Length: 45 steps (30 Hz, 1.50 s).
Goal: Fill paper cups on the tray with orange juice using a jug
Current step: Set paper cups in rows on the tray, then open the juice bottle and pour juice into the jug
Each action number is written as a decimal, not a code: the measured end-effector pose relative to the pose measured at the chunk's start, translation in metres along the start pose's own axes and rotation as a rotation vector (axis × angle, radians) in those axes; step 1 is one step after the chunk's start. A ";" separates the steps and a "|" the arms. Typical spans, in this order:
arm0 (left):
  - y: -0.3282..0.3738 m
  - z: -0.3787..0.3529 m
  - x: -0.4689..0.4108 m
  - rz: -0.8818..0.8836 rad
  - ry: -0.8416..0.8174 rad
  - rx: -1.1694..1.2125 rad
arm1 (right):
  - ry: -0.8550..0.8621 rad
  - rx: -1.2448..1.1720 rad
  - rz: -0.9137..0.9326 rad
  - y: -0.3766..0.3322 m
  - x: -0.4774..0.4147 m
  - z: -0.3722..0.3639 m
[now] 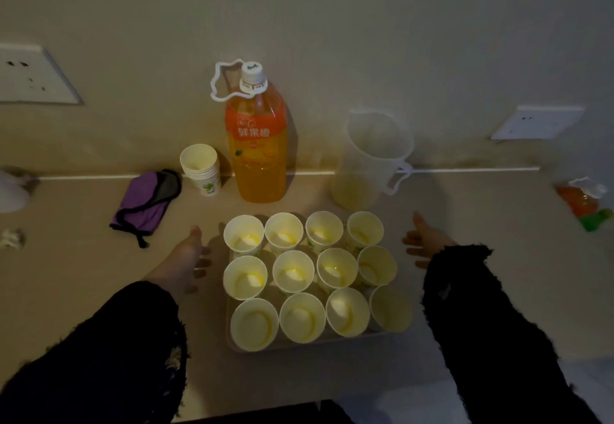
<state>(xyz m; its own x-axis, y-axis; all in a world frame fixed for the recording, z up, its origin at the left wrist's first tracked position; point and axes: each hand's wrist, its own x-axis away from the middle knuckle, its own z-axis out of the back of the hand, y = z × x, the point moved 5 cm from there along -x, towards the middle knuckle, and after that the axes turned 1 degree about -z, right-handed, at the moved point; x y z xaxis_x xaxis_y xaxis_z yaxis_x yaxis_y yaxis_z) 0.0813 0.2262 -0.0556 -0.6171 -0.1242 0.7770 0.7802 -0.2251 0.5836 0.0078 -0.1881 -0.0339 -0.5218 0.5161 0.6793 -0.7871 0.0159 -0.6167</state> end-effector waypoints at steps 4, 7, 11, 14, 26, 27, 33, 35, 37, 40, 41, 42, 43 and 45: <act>0.040 0.005 0.013 -0.130 0.027 0.040 | 0.068 0.115 0.247 -0.058 0.019 0.003; 0.071 0.009 0.020 -0.287 0.063 0.079 | 0.117 0.290 0.426 -0.099 0.026 0.003; 0.095 0.012 0.026 -0.365 0.097 0.138 | 0.269 0.338 0.441 -0.137 0.016 0.006; 0.097 0.015 0.028 -0.361 0.119 0.179 | 0.285 0.485 0.334 -0.147 -0.001 0.002; 0.106 -0.004 0.035 -0.316 0.198 0.251 | 0.068 0.379 0.299 -0.144 -0.030 -0.010; 0.107 -0.006 0.035 -0.310 0.201 0.253 | 0.065 0.400 0.318 -0.146 -0.025 -0.013; 0.116 -0.009 0.039 -0.312 0.200 0.264 | 0.051 0.503 0.363 -0.150 -0.027 -0.027; 0.117 -0.008 0.040 -0.317 0.190 0.262 | 0.039 0.490 0.351 -0.150 -0.027 -0.028; 0.120 -0.007 0.040 -0.327 0.167 0.255 | 0.087 0.565 0.364 -0.155 -0.024 -0.024; 0.122 -0.004 0.040 -0.346 0.123 0.260 | 0.324 0.770 0.503 -0.178 -0.006 -0.010; 0.122 -0.003 0.040 -0.352 0.104 0.261 | 0.364 0.735 0.575 -0.190 0.011 -0.011; 0.124 -0.002 0.041 -0.358 0.086 0.263 | 0.364 0.644 0.681 -0.205 0.032 -0.016; 0.126 -0.002 0.042 -0.364 0.065 0.270 | 0.350 0.550 0.811 -0.221 0.058 -0.025; 0.131 -0.001 0.045 -0.377 0.015 0.288 | 0.301 0.482 1.026 -0.249 0.113 -0.056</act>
<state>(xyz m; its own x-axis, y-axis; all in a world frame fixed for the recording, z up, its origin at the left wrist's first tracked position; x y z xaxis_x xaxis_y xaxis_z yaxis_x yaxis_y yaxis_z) 0.1556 0.1903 0.0555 -0.8624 -0.0997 0.4963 0.4970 0.0197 0.8675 0.1629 -0.0862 0.1740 -0.9363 0.2810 -0.2104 -0.1194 -0.8185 -0.5620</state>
